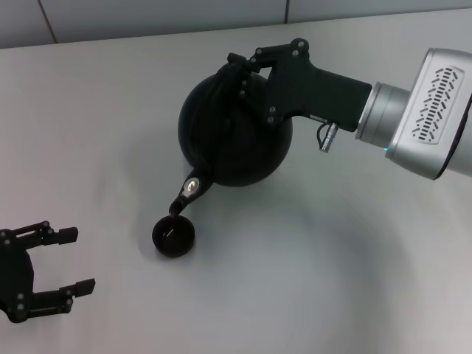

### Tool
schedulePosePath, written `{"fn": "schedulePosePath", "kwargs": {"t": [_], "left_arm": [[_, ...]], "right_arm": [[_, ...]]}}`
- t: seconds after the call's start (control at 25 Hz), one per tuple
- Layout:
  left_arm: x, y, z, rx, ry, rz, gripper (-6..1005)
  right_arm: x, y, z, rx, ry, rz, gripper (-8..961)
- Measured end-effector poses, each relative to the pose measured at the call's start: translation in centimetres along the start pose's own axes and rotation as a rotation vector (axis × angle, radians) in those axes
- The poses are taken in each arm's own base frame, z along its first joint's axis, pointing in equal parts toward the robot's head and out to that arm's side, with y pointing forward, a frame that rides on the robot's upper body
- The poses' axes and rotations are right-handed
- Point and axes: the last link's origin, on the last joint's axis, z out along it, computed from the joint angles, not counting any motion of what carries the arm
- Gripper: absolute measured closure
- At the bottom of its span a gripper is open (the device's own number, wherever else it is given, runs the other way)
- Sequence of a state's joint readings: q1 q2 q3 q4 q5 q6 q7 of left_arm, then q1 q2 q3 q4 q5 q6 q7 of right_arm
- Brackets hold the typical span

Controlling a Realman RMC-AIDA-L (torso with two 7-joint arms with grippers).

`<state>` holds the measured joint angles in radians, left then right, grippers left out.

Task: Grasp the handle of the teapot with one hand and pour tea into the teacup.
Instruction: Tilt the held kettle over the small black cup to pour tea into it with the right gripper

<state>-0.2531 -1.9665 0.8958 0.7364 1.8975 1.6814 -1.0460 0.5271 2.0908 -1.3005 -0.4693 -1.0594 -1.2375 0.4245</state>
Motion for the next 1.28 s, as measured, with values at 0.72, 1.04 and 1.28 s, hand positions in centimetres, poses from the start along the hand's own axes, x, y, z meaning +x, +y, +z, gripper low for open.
{"fn": "schedulePosePath", "kwargs": {"t": [0.72, 1.04, 1.28], "left_arm": [[0.0, -0.08, -0.08, 0.007, 0.001, -0.003, 208], [0.0, -0.07, -0.03, 0.006, 0.002, -0.004, 208], [-0.02, -0.01, 0.04, 0.006, 0.004, -0.007, 208]], "right_arm": [[0.1, 0.22, 0.47, -0.016, 0.016, -0.046, 846], [-0.1, 0.04, 0.77, -0.018, 0.01, -0.056, 847], [-0.12, 0.02, 0.82, -0.019, 0.01, -0.086, 847]]}}
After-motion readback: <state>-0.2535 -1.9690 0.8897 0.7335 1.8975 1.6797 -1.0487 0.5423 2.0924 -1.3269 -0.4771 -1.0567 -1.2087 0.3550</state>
